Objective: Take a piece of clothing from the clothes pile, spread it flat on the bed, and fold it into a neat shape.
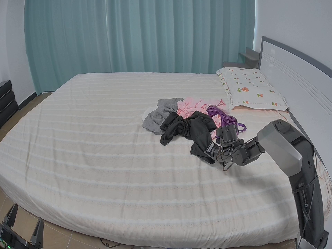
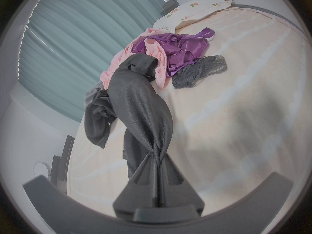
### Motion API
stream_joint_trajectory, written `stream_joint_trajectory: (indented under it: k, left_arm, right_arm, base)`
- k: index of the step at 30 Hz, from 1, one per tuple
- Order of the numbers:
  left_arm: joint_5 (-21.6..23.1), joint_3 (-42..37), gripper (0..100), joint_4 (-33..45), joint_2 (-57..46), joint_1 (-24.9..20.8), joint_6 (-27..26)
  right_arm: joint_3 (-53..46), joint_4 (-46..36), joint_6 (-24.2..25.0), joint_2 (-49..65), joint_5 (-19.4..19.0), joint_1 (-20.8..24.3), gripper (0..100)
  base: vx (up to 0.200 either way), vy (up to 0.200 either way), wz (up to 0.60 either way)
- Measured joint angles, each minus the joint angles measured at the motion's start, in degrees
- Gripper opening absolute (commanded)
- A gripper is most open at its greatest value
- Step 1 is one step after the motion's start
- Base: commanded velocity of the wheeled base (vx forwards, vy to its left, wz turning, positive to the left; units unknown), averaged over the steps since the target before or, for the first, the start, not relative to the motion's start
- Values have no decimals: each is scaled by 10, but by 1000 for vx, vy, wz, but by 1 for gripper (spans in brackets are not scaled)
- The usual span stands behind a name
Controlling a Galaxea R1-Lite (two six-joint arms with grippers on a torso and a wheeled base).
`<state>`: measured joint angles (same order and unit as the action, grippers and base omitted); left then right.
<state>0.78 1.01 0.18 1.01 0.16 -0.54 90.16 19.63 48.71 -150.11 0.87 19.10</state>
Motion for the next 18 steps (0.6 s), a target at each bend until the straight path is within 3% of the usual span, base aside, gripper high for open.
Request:
stream_joint_trajectory:
  k: [10, 18]
  left_arm:
    - [0, 0, 100, 0, 0, 0, 0]
    - [1, 0, 100, 0, 0, 0, -1]
  right_arm:
    - [-235, 120, 4, 156, -31, 19, 0]
    - [-441, 299, 0, 304, -39, 66, 0]
  base:
    - [0, 0, 0]
    - [0, 0, 0]
